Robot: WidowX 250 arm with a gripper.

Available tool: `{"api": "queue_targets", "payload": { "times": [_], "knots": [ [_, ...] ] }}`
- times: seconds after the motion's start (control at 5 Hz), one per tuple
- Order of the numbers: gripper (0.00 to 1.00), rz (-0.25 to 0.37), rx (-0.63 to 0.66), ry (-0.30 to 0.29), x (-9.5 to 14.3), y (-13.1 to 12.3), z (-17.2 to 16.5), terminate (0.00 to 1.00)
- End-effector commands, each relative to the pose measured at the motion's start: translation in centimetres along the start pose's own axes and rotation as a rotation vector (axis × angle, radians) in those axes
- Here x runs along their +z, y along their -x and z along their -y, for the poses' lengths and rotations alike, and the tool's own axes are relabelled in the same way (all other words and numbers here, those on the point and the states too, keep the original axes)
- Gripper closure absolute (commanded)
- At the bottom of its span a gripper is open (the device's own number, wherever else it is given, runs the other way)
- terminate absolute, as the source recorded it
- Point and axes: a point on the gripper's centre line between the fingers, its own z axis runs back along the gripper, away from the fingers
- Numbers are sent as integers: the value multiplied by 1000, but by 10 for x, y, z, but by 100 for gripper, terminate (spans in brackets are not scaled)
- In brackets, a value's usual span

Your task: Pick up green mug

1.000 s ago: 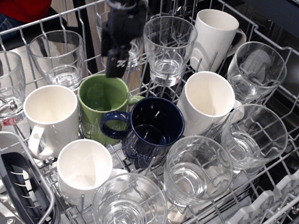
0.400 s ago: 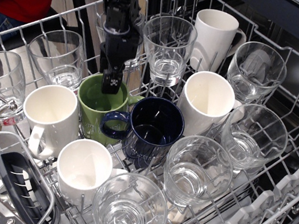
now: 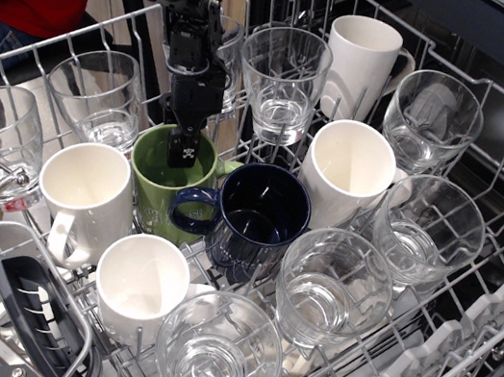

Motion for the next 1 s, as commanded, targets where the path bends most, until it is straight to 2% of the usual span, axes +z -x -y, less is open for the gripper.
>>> {"api": "queue_targets", "payload": {
  "times": [0.0, 0.2, 0.4, 0.6, 0.8],
  "knots": [
    [100, 85, 52, -40, 31, -8, -24, 0],
    [100, 113, 50, -39, 33, -10, -25, 0],
    [100, 55, 76, 0, 53, -17, -24, 0],
    [100, 68, 76, -4, 84, -20, -16, 0],
    [100, 45, 68, 32, 127, -22, -9, 0]
  ]
}}
